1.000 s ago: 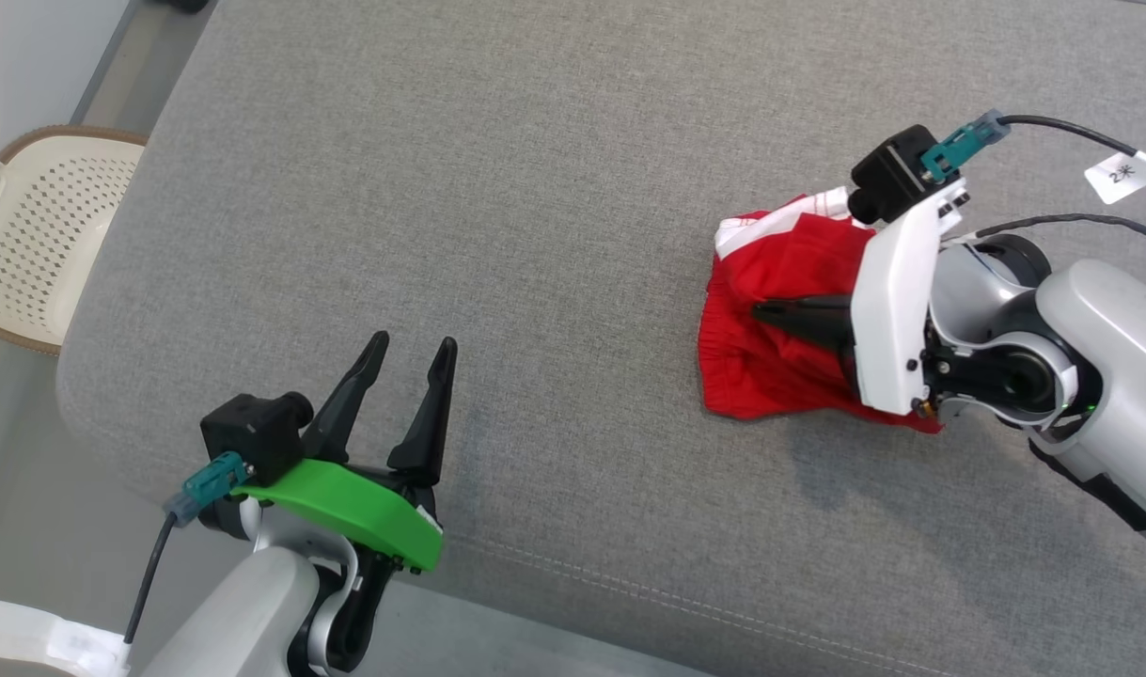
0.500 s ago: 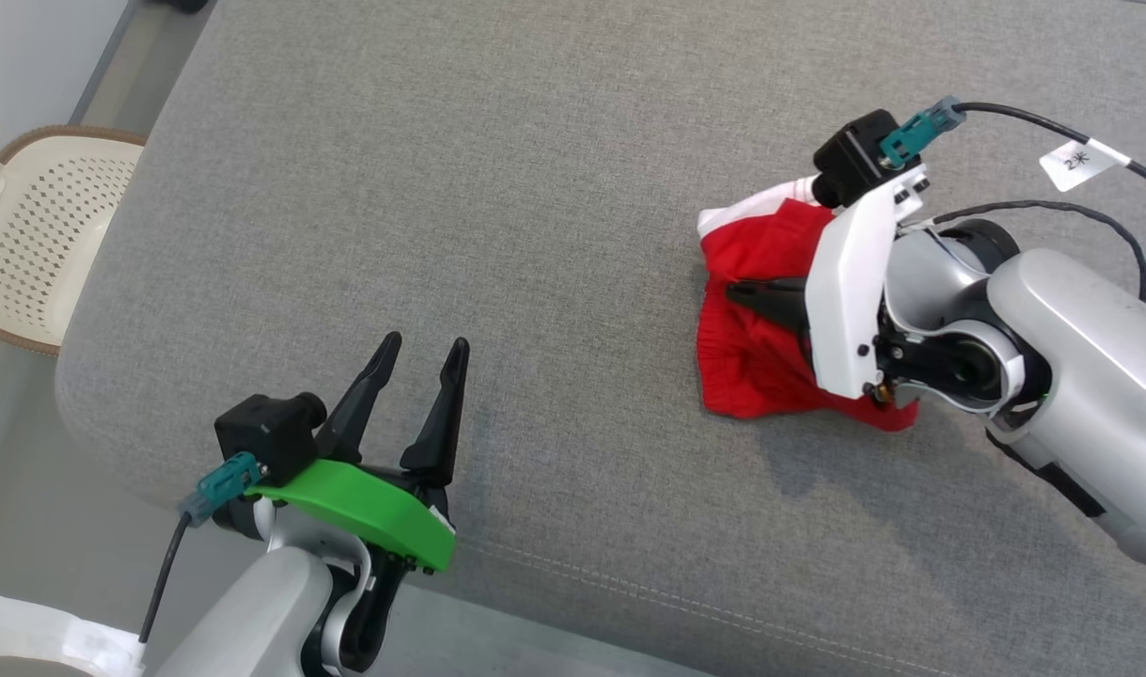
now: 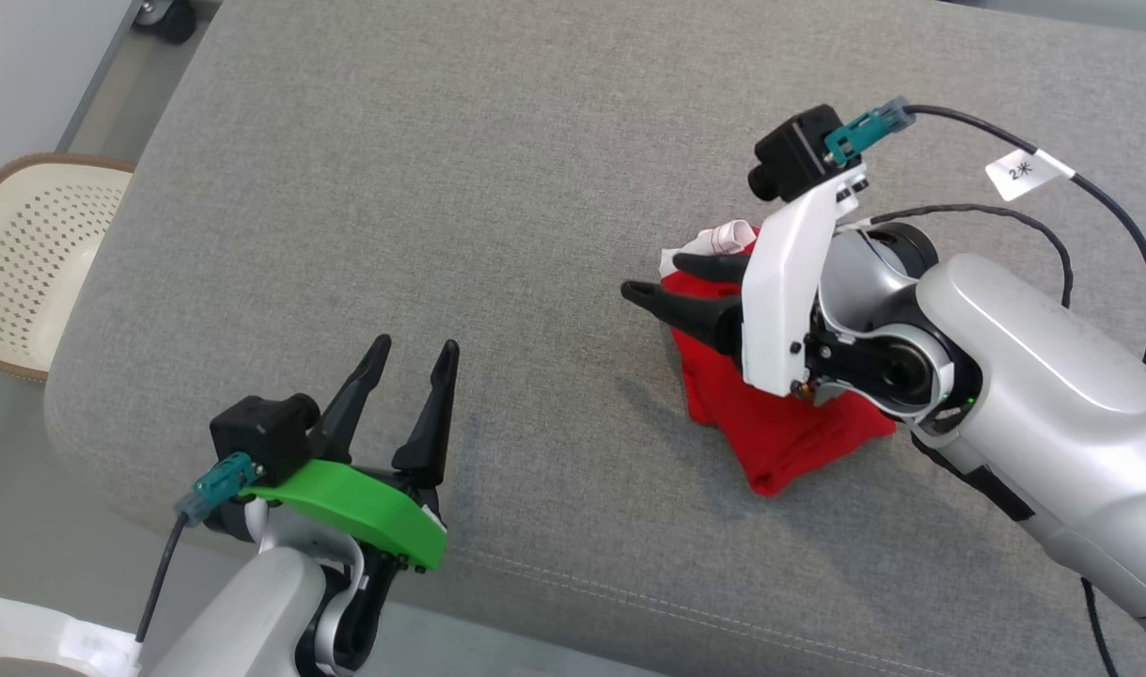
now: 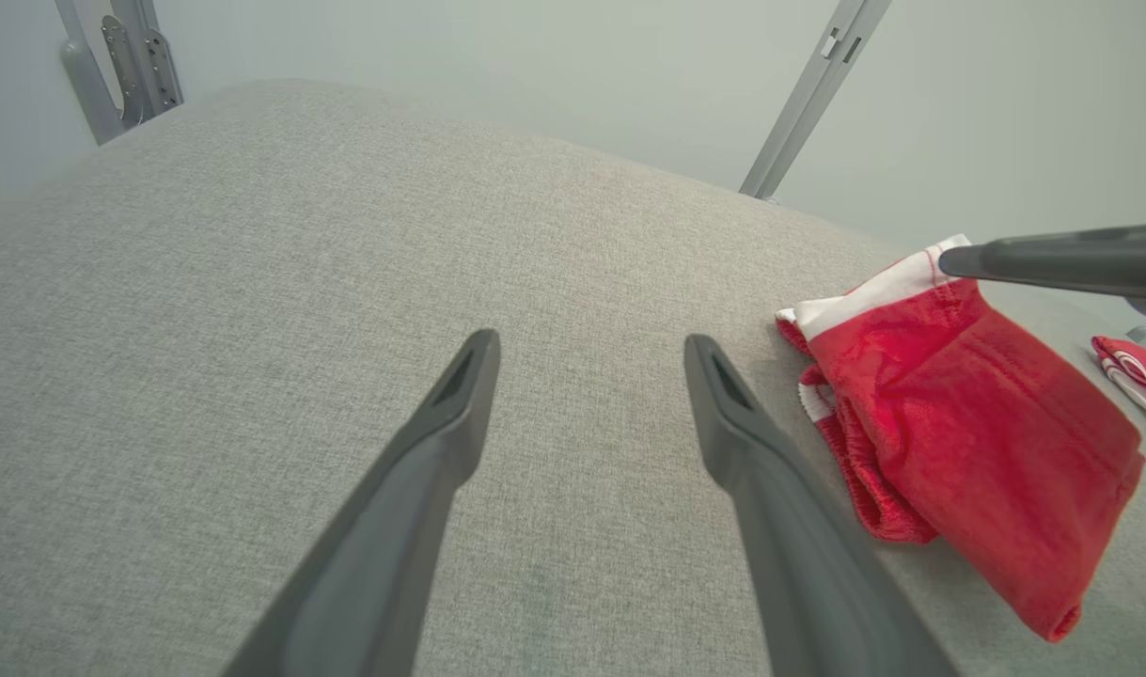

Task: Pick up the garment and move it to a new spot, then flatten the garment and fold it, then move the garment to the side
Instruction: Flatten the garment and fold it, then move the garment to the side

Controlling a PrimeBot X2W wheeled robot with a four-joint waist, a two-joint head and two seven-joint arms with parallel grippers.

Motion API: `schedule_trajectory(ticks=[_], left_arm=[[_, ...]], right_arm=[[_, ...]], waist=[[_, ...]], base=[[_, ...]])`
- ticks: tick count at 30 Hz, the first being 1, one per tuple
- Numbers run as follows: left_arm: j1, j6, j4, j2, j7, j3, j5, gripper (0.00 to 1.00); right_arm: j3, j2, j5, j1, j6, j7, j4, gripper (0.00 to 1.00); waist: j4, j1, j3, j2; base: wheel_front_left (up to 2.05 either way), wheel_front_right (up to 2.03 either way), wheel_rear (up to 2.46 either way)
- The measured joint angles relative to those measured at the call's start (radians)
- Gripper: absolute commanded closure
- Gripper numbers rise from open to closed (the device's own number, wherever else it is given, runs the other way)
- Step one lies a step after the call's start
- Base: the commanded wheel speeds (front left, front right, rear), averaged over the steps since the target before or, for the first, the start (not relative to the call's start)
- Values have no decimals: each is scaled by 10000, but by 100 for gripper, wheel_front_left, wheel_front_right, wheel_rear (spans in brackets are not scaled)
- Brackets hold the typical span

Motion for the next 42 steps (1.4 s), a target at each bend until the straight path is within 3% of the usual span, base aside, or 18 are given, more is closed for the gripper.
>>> schedule_trajectory(ticks=[4,8,17,22,37,42], left_arm=[[28,0,44,56,0,157,2,0],[86,0,56,71,0,255,2,0],[358,0,-142,82,0,466,2,0],[358,0,-420,29,0,387,71,0],[330,0,-581,-84,84,330,203,0],[329,0,-573,-88,86,334,203,0]], right_arm=[[-527,384,334,3,10,-554,-79,0],[-1057,291,585,15,19,-972,-196,0],[-2006,-1607,844,851,86,-1279,359,0],[-2385,-2136,1469,1475,15,-1273,662,0],[-2433,-2203,2826,2467,878,-648,1273,0],[-2314,-2150,3139,2514,1003,-328,1427,0]], waist=[[-133,0,-107,0],[-236,0,-208,0],[-587,0,-396,0],[-601,0,-255,0],[-271,0,301,0],[-202,0,309,0]], base=[[0,0,0],[0,0,0],[0,0,0],[0,0,0],[0,0,0],[0,0,0]])
